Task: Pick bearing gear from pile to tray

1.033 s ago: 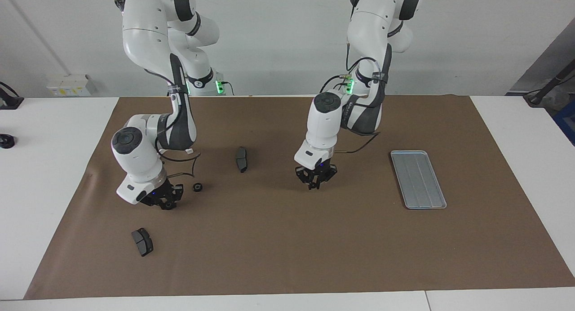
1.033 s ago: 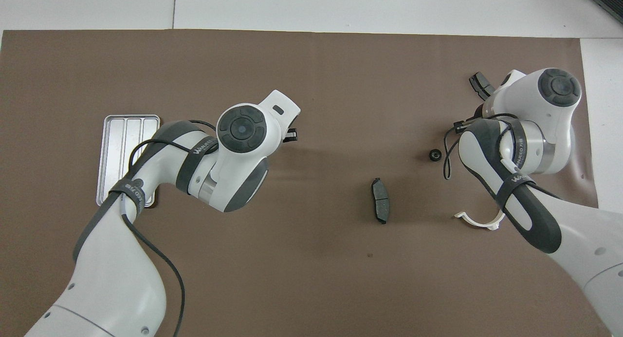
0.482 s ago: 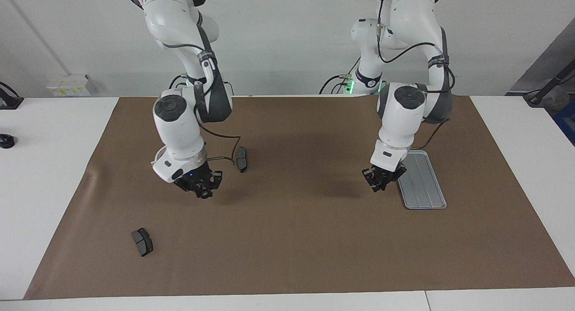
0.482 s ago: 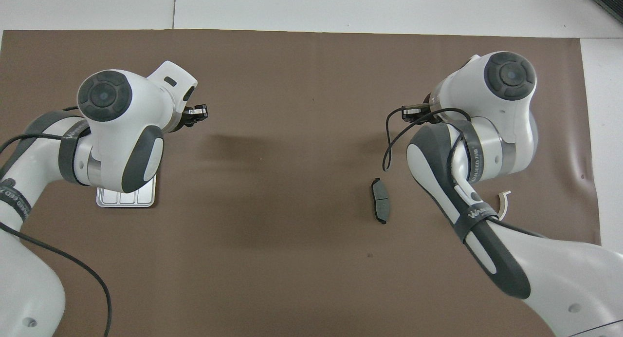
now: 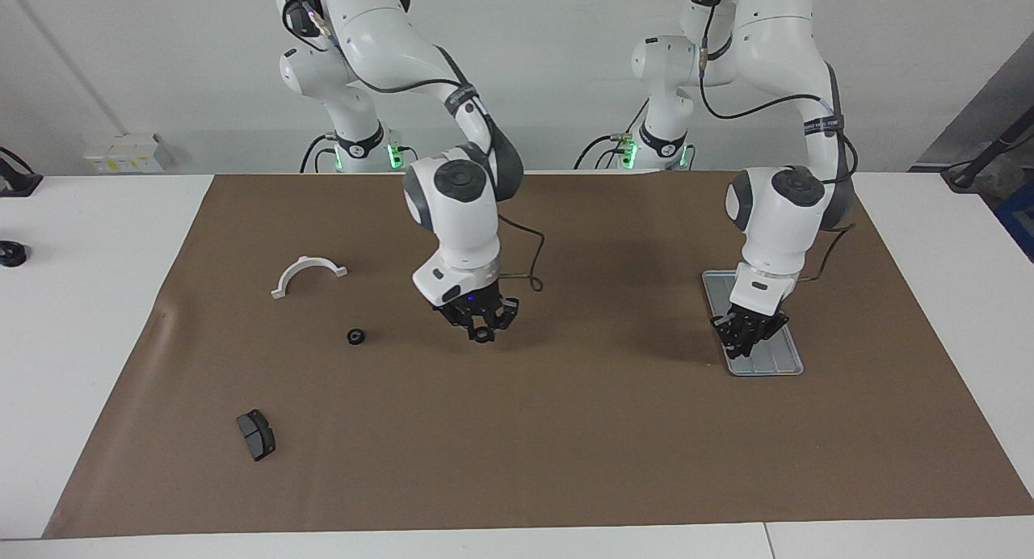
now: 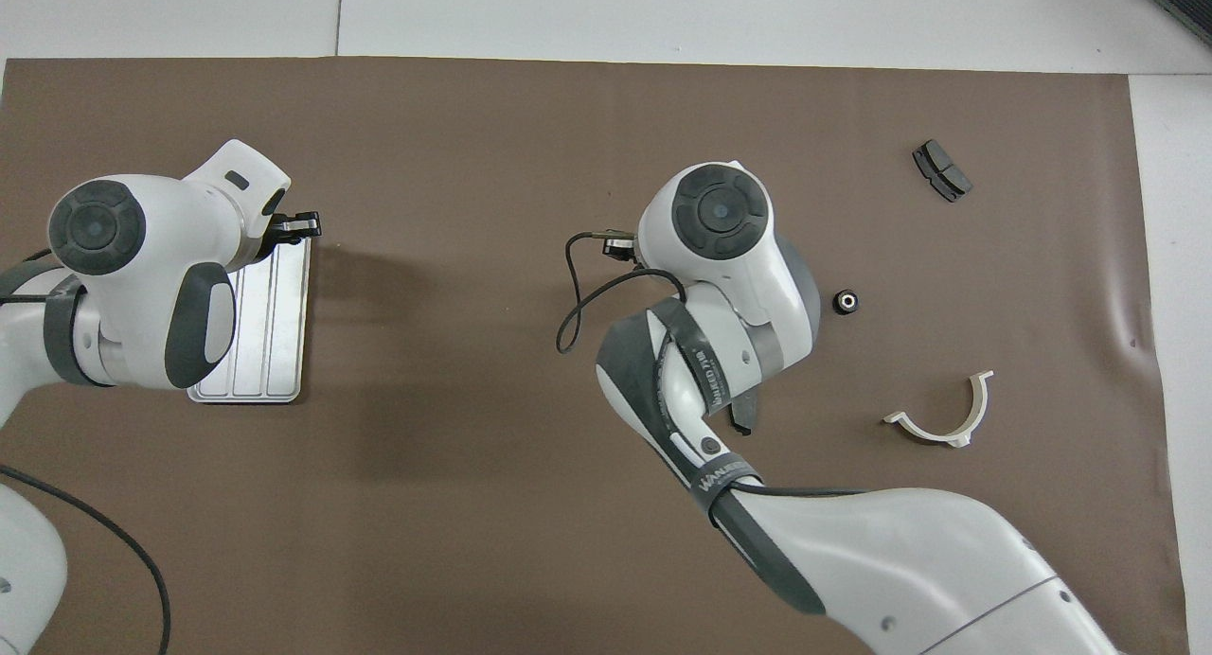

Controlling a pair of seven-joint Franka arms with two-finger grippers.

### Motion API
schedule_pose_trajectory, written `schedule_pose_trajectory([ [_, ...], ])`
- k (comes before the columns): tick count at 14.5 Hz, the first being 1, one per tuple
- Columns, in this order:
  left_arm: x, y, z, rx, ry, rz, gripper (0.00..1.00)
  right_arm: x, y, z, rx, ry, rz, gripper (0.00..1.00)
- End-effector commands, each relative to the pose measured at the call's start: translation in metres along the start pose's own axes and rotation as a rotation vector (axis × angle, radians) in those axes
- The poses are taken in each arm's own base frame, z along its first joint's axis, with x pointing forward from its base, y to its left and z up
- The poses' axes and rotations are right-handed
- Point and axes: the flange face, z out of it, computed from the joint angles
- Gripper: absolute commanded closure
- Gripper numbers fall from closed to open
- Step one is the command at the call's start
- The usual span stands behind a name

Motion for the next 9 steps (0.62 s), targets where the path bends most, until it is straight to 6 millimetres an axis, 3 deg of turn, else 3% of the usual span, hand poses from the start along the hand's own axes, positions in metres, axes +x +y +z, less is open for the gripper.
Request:
schedule_pose_trajectory([
  [1, -0.002, -0.018, 0.005, 0.010, 0.011, 0.026, 1.00, 0.002, -0.023, 0.029, 0.032, 0.034, 0.047, 1.00],
  [5, -0.005, -0.017, 0.027, 0.004, 0.020, 0.053, 1.00, -0.004, -0.038, 0.032, 0.079, 0.076, 0.044, 1.00],
  [6, -0.007, -0.019, 0.031, 0.002, 0.029, 0.053, 0.95, -0.004, -0.037, 0.032, 0.082, 0.080, 0.044, 1.00],
  [7, -0.005, -0.032, 0.032, 0.008, 0.029, 0.034, 0.84, -0.006, -0.037, 0.034, 0.084, 0.082, 0.045, 0.97],
  [8, -0.005, -0.034, 0.032, 0.009, 0.026, 0.030, 0.50, -0.008, -0.037, 0.036, 0.080, 0.077, 0.043, 0.77],
  [9, -0.004, -0.032, 0.031, 0.008, 0.026, 0.036, 0.09, -0.010, -0.036, 0.038, 0.076, 0.073, 0.042, 0.71],
])
